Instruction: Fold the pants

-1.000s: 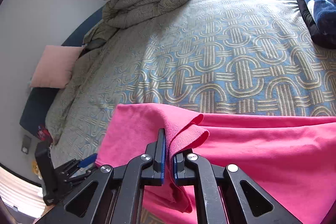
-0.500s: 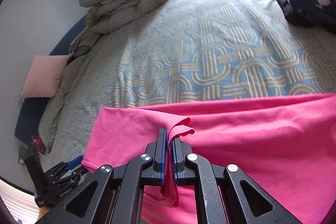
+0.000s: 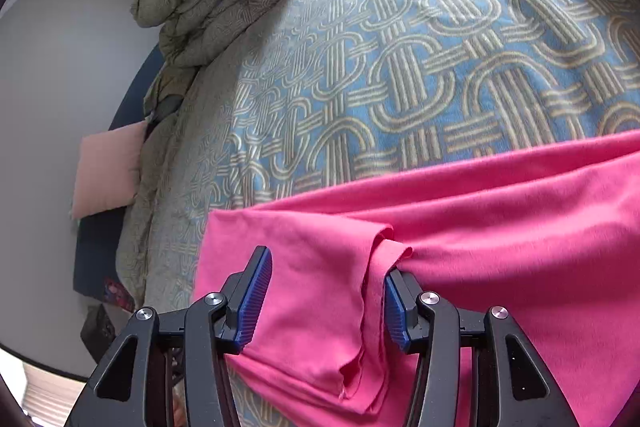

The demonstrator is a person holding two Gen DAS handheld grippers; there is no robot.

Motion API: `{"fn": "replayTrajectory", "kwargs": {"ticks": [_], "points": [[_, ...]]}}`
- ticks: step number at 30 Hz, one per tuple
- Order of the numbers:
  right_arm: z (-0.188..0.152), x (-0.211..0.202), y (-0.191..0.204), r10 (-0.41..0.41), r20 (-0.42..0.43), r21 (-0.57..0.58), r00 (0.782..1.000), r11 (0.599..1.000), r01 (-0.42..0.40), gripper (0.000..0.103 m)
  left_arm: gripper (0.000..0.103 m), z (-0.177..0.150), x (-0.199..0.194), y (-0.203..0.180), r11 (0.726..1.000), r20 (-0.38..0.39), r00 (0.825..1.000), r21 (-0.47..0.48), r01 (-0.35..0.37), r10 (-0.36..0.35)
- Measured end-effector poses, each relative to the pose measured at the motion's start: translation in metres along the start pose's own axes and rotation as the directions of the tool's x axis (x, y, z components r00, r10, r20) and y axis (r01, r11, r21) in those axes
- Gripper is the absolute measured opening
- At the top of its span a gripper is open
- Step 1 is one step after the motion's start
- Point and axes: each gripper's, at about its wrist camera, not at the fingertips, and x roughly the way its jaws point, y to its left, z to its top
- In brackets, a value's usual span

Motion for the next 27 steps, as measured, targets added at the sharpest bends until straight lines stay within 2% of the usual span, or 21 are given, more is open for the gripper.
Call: {"fn": "replayTrajectory", "kwargs": {"ticks": [1,2,6,7,9,10,12,15,18,21,22,23,25,27], "points": [[0.002,-0.001,0.003,-0.007,0.031,-0.005,0.999,1.0,0.007,0.023,0.048,0.0,0.0,0.0,1.0,0.0,1.0,-0.001,0.002,-0.002],[0.003,-0.004,0.007,-0.029,0.068,-0.025,0.997,0.999,0.031,0.004,0.048,0.0,0.0,0.001,1.0,-0.001,1.0,-0.002,0.004,-0.004],[-0.003,-0.014,0.017,-0.183,0.192,-0.114,0.964,0.972,0.207,0.005,0.048,0.0,0.001,0.002,1.0,0.001,1.0,-0.001,0.008,-0.008],[-0.005,-0.014,0.015,-0.229,0.208,-0.124,0.951,0.958,0.258,0.005,0.048,0.0,0.001,0.002,1.0,0.001,1.0,-0.001,0.009,-0.009],[-0.005,-0.016,0.001,-0.298,0.192,-0.097,0.935,0.942,0.32,0.014,0.048,0.0,0.001,0.003,1.0,0.003,1.0,0.001,0.011,-0.011],[-0.005,-0.019,-0.009,-0.297,0.165,-0.058,0.941,0.949,0.31,0.016,0.048,0.0,0.001,0.003,1.0,0.003,1.0,0.002,0.011,-0.011],[-0.01,-0.032,-0.025,-0.231,0.139,0.012,0.963,0.973,0.231,0.017,0.048,0.0,0.001,0.003,1.0,0.004,1.0,0.003,0.01,-0.01],[-0.021,-0.046,-0.025,-0.201,0.122,0.013,0.972,0.98,0.201,0.023,0.049,0.0,0.001,0.002,1.0,0.005,1.0,0.006,0.006,-0.006],[-0.037,-0.048,-0.008,-0.176,0.087,-0.052,0.98,0.982,0.181,0.027,0.054,-0.001,0.001,0.002,1.0,0.009,1.0,0.004,-0.017,0.017],[-0.056,-0.041,0.018,-0.197,0.074,-0.188,0.978,0.96,0.208,0.028,0.061,-0.003,0.0,0.005,0.999,0.007,0.999,-0.002,-0.053,0.053],[-0.062,-0.037,0.027,-0.209,0.076,-0.239,0.975,0.945,0.221,0.033,0.062,-0.004,-0.001,0.007,0.998,0.005,0.998,-0.005,-0.058,0.058],[-0.068,-0.032,0.033,-0.218,0.074,-0.281,0.973,0.932,0.23,0.045,0.063,-0.005,-0.002,0.009,0.998,0.002,0.998,-0.009,-0.064,0.064],[-0.075,-0.016,0.04,-0.278,0.053,-0.332,0.959,0.901,0.28,0.055,0.067,-0.008,-0.005,0.012,0.997,-0.002,0.997,-0.014,-0.08,0.08],[-0.084,-0.002,0.04,-0.356,0.064,-0.39,0.932,0.851,0.352,0.055,0.067,-0.013,-0.007,0.014,0.994,-0.008,0.994,-0.007,-0.105,0.105]]}}
